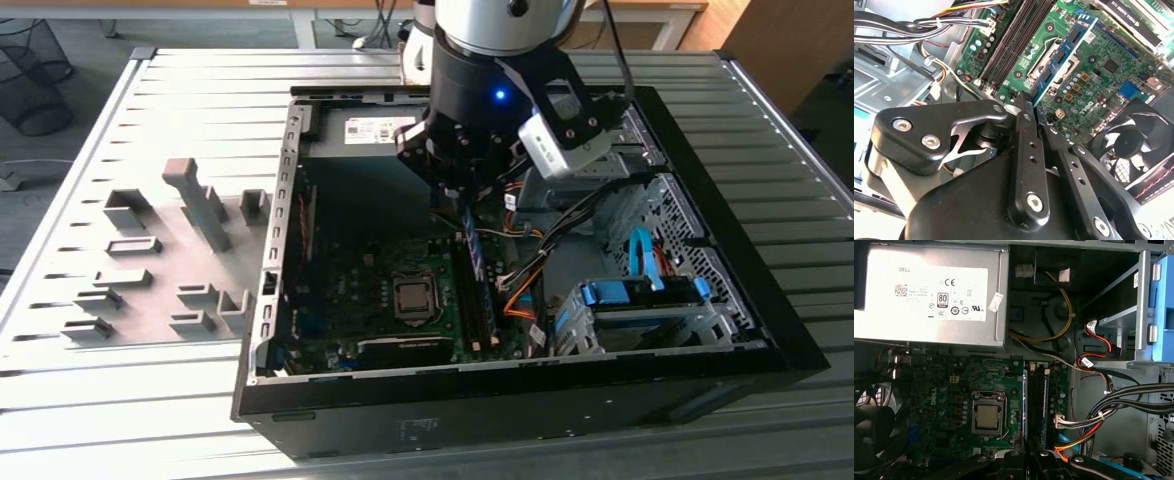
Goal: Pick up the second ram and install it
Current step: 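Insert the second ram into the second slot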
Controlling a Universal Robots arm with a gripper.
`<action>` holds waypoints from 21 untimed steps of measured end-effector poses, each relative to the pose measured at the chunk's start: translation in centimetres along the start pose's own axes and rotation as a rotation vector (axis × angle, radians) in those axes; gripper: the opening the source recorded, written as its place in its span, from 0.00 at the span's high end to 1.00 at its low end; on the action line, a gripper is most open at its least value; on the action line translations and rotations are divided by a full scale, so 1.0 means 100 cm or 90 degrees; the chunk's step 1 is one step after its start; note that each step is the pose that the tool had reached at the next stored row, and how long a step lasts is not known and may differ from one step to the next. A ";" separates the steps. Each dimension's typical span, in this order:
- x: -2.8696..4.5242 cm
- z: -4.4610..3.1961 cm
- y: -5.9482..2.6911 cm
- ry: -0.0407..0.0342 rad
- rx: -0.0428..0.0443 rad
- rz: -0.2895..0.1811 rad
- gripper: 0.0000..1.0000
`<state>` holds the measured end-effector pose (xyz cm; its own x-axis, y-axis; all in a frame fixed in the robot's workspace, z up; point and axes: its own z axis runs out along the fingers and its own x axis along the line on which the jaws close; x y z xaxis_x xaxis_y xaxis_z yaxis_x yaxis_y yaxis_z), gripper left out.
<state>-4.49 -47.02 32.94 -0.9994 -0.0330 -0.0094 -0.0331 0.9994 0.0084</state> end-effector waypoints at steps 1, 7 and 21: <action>0.0000 0.0003 0.0000 0.0000 0.0000 0.000 0.86; 0.0000 0.0018 0.0000 0.0000 0.0000 0.000 0.86; 0.0000 0.0020 0.0000 0.0000 0.0001 0.000 0.86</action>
<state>-4.49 -47.02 32.74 -0.9994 -0.0330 -0.0094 -0.0331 0.9994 0.0083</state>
